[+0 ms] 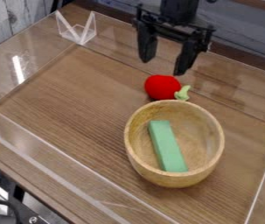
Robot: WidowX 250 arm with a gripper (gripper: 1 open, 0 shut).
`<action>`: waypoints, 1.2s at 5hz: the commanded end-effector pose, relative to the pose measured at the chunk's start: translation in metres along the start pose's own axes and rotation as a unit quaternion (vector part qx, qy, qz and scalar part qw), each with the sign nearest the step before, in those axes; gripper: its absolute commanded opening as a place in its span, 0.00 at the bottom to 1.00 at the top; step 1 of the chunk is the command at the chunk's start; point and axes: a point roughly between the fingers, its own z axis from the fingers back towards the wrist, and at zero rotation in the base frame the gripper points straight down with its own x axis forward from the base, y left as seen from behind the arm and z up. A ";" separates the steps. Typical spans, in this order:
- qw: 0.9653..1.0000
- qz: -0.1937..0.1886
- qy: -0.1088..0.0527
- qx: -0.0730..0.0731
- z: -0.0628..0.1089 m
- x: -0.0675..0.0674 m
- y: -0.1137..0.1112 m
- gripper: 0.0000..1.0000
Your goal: Remove the green block from the brown bowl and put it on the table
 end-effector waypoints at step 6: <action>0.992 0.121 -0.018 -0.032 0.014 -0.034 0.001 1.00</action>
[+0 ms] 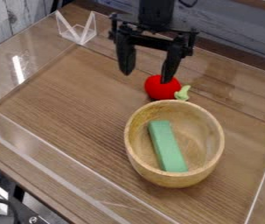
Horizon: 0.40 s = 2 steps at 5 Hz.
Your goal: Remove the green block from the brown bowl and put it on the table
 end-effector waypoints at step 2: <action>0.998 0.058 -0.013 -0.027 -0.007 -0.036 -0.022 1.00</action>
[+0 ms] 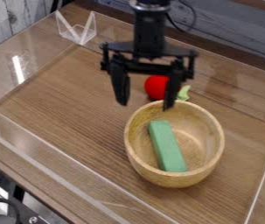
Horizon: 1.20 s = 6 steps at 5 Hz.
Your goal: Remove the green block from the brown bowl and put it on the table
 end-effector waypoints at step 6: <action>0.997 0.060 -0.019 -0.050 -0.050 0.001 -0.021 1.00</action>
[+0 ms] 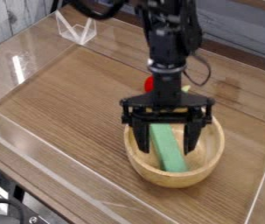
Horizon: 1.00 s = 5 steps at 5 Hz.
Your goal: Remove the green block from the brown bowl and put it on the table
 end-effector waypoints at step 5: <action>0.998 -0.063 -0.007 -0.025 -0.009 0.002 -0.036 1.00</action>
